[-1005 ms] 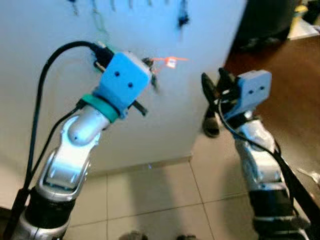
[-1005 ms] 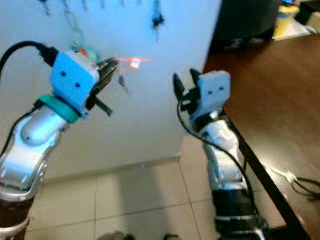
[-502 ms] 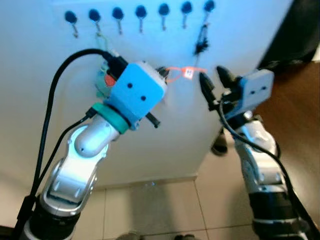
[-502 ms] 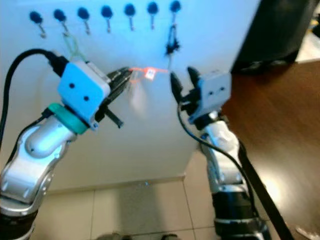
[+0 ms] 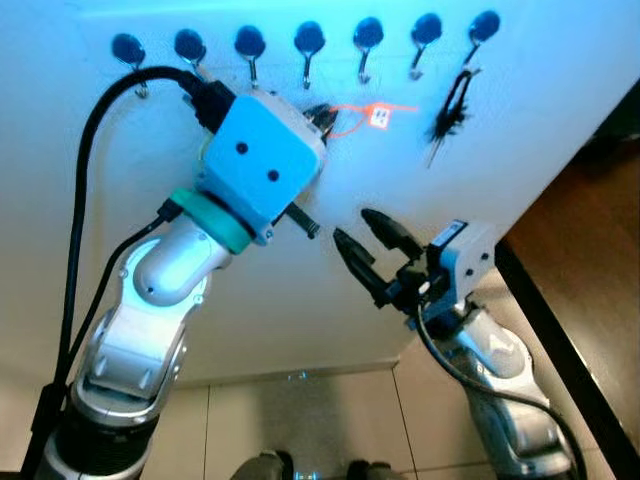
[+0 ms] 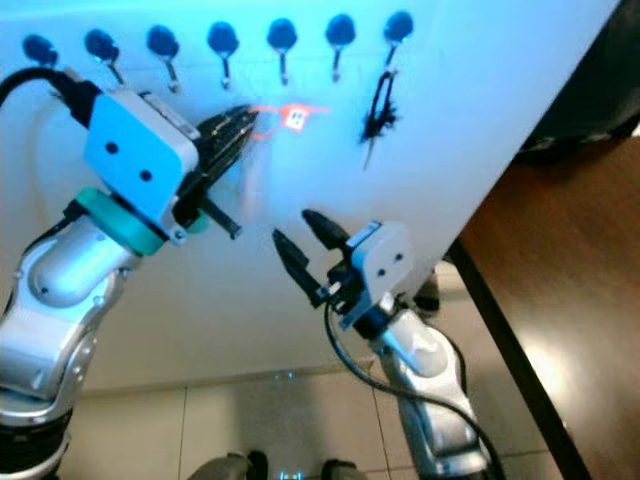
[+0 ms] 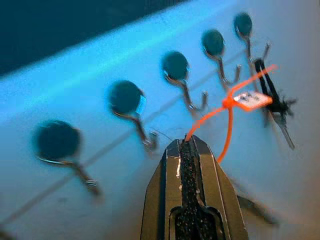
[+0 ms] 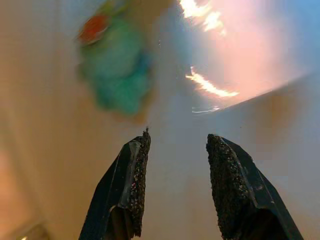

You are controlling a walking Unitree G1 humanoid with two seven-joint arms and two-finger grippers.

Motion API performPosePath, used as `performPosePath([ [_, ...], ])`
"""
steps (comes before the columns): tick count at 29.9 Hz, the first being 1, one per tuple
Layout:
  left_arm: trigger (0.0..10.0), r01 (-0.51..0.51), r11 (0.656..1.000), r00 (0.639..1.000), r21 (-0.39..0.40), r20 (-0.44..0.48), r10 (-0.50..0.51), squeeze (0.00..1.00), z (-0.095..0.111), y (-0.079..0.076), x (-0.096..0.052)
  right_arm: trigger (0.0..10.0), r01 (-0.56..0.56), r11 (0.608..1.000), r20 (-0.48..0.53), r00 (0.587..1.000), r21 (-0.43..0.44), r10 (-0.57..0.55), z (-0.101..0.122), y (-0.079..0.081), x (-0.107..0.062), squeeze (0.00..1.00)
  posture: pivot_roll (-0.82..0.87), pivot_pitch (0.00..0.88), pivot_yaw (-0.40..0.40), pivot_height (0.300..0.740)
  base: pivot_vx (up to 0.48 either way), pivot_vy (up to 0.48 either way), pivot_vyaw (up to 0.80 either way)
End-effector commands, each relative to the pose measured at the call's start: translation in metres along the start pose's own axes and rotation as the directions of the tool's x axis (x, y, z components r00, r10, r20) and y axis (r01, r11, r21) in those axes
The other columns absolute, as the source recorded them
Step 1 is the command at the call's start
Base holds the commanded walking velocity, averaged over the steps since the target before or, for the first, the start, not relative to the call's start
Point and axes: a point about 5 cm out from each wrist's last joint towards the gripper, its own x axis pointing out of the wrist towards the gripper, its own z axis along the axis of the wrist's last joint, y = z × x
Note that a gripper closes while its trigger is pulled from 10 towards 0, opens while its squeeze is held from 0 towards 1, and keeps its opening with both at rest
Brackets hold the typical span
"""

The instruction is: Hang keys on a hook

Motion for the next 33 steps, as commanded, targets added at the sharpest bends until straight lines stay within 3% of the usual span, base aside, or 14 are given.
performPosePath([
  [1,10.0,-0.014,1.0,1.0,0.007,0.004,0.014,0.0,0.002,0.003,-0.001,10.0,-0.022,1.0,0.008,1.0,-0.011,0.022,0.001,0.006,0.0,0.0,0.1,0.083,0.099,0.74,0.0,0.0,0.0],
  [5,10.0,-0.035,0.999,0.999,0.028,0.008,0.035,0.0,0.004,0.013,0.0,10.0,-0.025,1.0,-0.028,0.999,-0.011,0.024,-0.009,0.015,-0.006,0.0,0.1,0.08,0.101,0.74,0.0,0.0,0.0],
  [14,10.0,-0.106,0.987,0.991,0.122,-0.07,0.115,0.0,-0.007,0.029,-0.001,10.0,0.031,0.999,0.012,0.999,-0.044,-0.03,-0.003,0.003,0.011,0.0,0.12,0.074,0.1,0.74,0.0,0.0,0.0],
  [21,10.0,-0.145,0.98,0.985,0.139,-0.07,0.156,0.0,-0.008,0.037,0.002,10.0,0.044,0.997,0.065,0.997,-0.071,-0.039,0.008,-0.003,0.021,0.0,0.12,0.071,0.097,0.74,0.0,0.0,0.0],
  [33,10.0,-0.174,0.974,0.982,0.148,-0.054,0.183,0.0,-0.006,0.042,0.011,10.0,0.052,0.996,0.069,0.997,-0.079,-0.046,0.008,-0.005,0.022,0.0,0.11,0.071,0.104,0.74,0.0,0.0,0.0],
])
